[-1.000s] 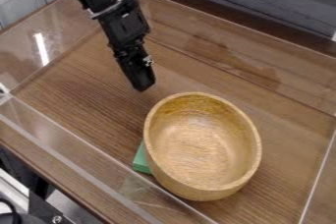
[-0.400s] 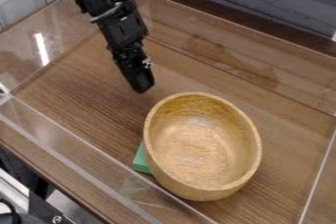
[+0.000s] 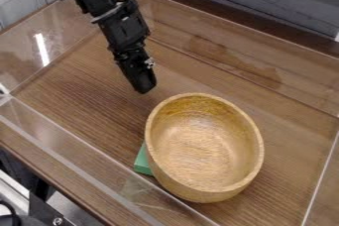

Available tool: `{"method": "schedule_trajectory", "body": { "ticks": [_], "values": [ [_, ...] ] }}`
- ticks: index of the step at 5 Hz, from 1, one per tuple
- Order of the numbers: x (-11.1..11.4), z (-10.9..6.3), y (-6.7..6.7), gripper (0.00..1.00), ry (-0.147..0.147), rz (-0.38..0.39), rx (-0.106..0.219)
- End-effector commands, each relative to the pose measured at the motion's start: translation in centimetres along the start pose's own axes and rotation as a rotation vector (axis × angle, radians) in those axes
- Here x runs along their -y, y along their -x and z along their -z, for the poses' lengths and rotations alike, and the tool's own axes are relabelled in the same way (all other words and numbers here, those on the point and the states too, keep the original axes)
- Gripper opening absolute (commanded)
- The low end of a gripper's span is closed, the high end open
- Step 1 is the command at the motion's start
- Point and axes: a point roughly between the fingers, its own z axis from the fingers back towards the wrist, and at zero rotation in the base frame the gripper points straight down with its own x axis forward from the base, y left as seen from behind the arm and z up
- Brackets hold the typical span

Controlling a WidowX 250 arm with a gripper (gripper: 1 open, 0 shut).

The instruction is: Remove the green block from inside the brown bowl and put it on the table

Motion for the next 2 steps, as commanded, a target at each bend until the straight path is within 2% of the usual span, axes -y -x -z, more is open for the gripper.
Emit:
{"method": "schedule_trajectory", "body": {
  "ticks": [1, 2],
  "values": [
    [-0.33, -1.01, -0.31, 0.0, -0.027, -0.005, 0.035],
    [-0.27, -1.04, -0.47, 0.0, -0.027, -0.011, 0.04]
  ]
}}
